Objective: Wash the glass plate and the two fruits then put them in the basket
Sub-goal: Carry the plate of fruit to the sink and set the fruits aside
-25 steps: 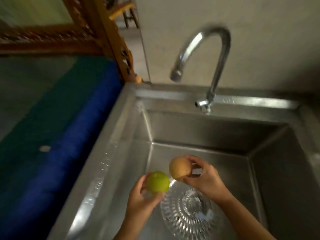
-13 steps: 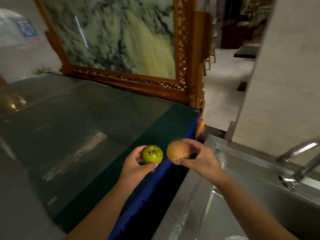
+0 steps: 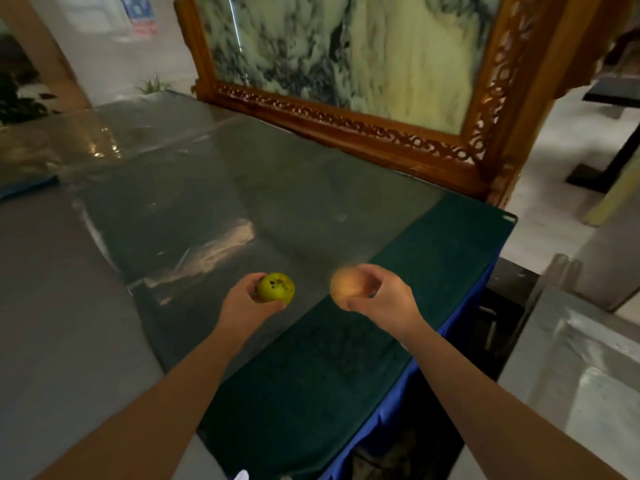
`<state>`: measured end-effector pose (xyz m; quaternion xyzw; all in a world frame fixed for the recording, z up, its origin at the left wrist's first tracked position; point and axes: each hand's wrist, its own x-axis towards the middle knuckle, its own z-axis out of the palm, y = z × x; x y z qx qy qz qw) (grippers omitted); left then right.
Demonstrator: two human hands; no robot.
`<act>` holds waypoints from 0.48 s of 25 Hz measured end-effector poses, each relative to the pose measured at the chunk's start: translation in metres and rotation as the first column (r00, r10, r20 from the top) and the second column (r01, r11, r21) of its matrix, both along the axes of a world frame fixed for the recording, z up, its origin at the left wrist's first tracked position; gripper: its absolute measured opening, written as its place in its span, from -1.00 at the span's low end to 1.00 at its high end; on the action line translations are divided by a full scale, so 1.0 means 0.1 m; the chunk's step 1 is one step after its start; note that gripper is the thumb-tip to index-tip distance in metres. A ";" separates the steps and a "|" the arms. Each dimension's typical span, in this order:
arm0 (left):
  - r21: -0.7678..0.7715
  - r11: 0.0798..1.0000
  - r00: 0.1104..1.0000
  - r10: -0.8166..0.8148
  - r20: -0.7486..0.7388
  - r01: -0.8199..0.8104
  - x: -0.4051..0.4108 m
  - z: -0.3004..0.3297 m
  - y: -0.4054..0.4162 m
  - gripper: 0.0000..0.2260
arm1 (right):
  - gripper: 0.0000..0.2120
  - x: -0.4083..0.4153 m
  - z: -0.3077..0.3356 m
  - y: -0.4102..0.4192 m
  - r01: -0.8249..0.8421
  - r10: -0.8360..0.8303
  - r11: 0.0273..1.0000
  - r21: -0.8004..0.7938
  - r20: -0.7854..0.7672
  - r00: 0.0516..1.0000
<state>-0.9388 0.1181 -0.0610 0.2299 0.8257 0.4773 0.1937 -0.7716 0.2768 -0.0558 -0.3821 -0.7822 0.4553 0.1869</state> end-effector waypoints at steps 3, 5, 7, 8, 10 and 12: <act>0.005 1.000 0.996 -0.017 0.088 0.016 0.06 -0.36 -0.01 -0.56 | -0.35 -0.08 -0.30 -0.07 -0.014 0.010 1.000 0.027 0.125 0.992; 0.009 0.999 0.991 -0.042 0.124 0.041 0.15 -0.56 -0.01 -0.55 | -0.36 -0.07 -0.44 -0.12 -0.017 0.011 0.999 0.035 0.171 0.985; 0.025 0.999 0.991 -0.026 0.131 0.023 0.18 -0.66 0.00 -0.54 | -0.37 -0.06 -0.49 -0.13 -0.019 0.012 0.999 0.044 0.166 0.986; 0.028 0.999 0.991 -0.019 0.133 0.015 0.17 -0.68 0.00 -0.54 | -0.37 -0.05 -0.51 -0.12 -0.029 0.020 0.998 0.053 0.165 0.986; 0.010 1.000 0.991 -0.022 0.132 0.020 0.17 -0.71 -0.02 -0.52 | -0.37 -0.05 -0.53 -0.12 -0.041 0.031 0.998 0.052 0.169 0.985; -0.018 1.000 0.993 -0.019 0.120 0.021 0.19 -0.70 -0.05 -0.48 | -0.35 -0.03 -0.54 -0.14 -0.028 0.023 0.999 0.026 0.171 0.985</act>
